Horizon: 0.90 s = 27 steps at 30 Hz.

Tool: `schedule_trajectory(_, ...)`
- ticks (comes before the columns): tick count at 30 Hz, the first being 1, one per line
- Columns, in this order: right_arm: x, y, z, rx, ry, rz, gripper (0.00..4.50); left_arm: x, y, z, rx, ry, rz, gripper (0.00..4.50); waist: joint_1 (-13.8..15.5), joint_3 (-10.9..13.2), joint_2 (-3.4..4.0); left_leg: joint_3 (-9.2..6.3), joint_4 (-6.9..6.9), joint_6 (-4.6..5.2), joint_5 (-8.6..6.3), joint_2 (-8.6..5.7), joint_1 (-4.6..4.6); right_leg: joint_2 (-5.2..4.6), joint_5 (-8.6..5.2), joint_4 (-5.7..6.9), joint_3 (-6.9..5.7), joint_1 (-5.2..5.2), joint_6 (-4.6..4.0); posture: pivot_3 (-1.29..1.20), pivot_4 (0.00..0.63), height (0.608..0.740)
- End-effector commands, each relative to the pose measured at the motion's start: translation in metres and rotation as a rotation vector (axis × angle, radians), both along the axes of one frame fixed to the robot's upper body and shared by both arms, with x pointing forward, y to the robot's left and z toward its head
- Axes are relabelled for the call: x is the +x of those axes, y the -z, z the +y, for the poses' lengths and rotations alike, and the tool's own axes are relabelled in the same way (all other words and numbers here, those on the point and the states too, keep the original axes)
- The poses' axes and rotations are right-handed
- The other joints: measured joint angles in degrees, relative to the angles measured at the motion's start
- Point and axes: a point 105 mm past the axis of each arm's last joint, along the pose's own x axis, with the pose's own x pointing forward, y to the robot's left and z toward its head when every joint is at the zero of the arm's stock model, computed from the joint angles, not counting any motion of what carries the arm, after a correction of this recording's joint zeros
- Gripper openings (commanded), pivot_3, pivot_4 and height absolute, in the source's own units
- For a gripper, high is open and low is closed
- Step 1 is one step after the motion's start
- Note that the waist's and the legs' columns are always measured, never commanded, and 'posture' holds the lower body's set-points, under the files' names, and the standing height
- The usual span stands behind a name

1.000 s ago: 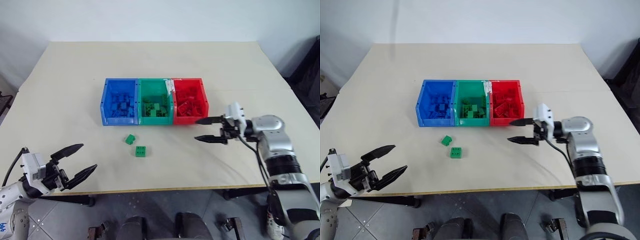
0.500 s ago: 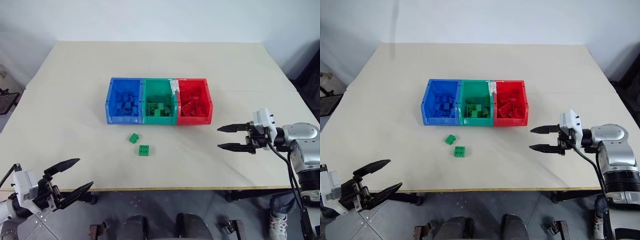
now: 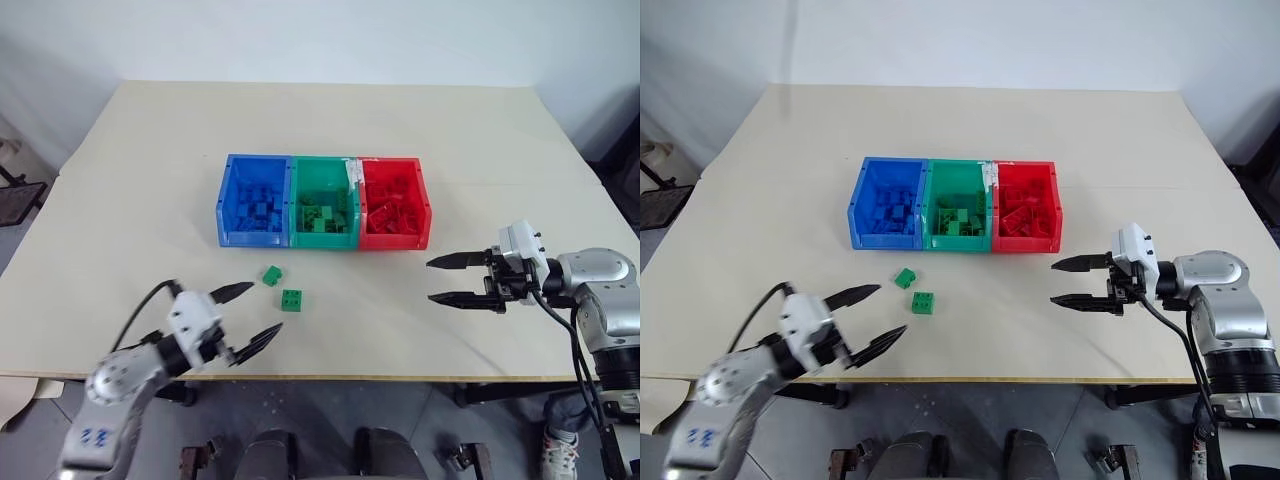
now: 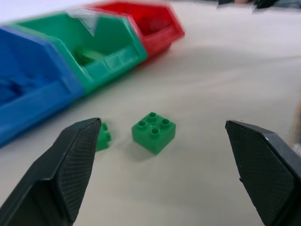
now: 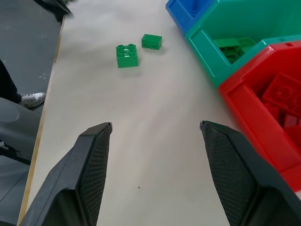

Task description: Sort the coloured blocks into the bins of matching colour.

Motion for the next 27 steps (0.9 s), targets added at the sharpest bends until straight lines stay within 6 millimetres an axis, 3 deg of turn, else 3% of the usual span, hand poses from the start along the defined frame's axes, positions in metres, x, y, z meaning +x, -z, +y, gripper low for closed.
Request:
schedule_trajectory(1, -0.002, -0.012, 0.002, 0.021, 0.0, -0.044, 3.13, 0.01, 0.008, -0.014, 0.031, -0.024, 0.019, 4.5, 0.09, 0.0, 0.0, 0.04, 0.05, 0.01, 0.0, 0.0, 0.0, 0.0, 0.0, 0.04, 0.01, -0.01, 0.01, 0.0, 0.15, 0.74)
schedule_trajectory(6, -0.003, -0.011, 0.004, 0.019, 0.015, -0.049, 3.13, 0.024, 0.023, -0.027, 0.079, 0.0, 0.042, 4.5, 0.36, 0.0, 0.0, 0.08, 0.09, 0.01, 0.01, 0.02, 0.02, 0.04, 0.0, 0.05, -0.02, 0.0, 0.01, 0.0, 0.15, 0.74)
schedule_trajectory(14, -0.004, -0.011, 0.002, 0.017, 0.045, -0.058, 3.13, 0.035, 0.037, -0.029, 0.129, -0.01, 0.105, 4.5, 1.0, 0.0, -0.01, 0.09, 0.16, 0.02, 0.0, 0.01, -0.02, 0.01, 0.01, 0.04, -0.02, 0.0, 0.02, 0.0, 0.15, 0.74)
schedule_trajectory(18, -0.005, -0.011, 0.002, 0.017, 0.057, -0.057, 3.13, 0.039, 0.038, -0.045, 0.133, 0.063, 0.102, 4.5, 1.62, 0.0, -0.01, 0.11, 0.22, 0.02, 0.0, 0.0, -0.02, 0.01, 0.01, 0.05, -0.03, 0.01, 0.02, 0.0, 0.15, 0.74)
schedule_trajectory(21, -0.004, -0.011, 0.001, 0.014, 0.066, -0.059, 3.16, 0.04, 0.035, -0.053, 0.11, 0.099, 0.078, 3.88, 1.68, -0.01, -0.01, 0.11, 0.25, 0.05, -0.01, -0.02, -0.03, 0.0, 0.02, 0.06, -0.02, 0.02, 0.04, 0.0, 0.15, 0.74)
schedule_trajectory(27, -0.003, -0.013, -0.001, 0.013, 0.087, -0.073, 3.16, 0.046, 0.027, -0.061, 0.066, 0.112, 0.048, 2.13, 1.62, -0.01, -0.01, 0.13, 0.27, 0.05, -0.01, -0.01, -0.04, 0.05, 0.02, 0.06, -0.25, 0.01, 0.05, 0.0, 0.15, 0.74)
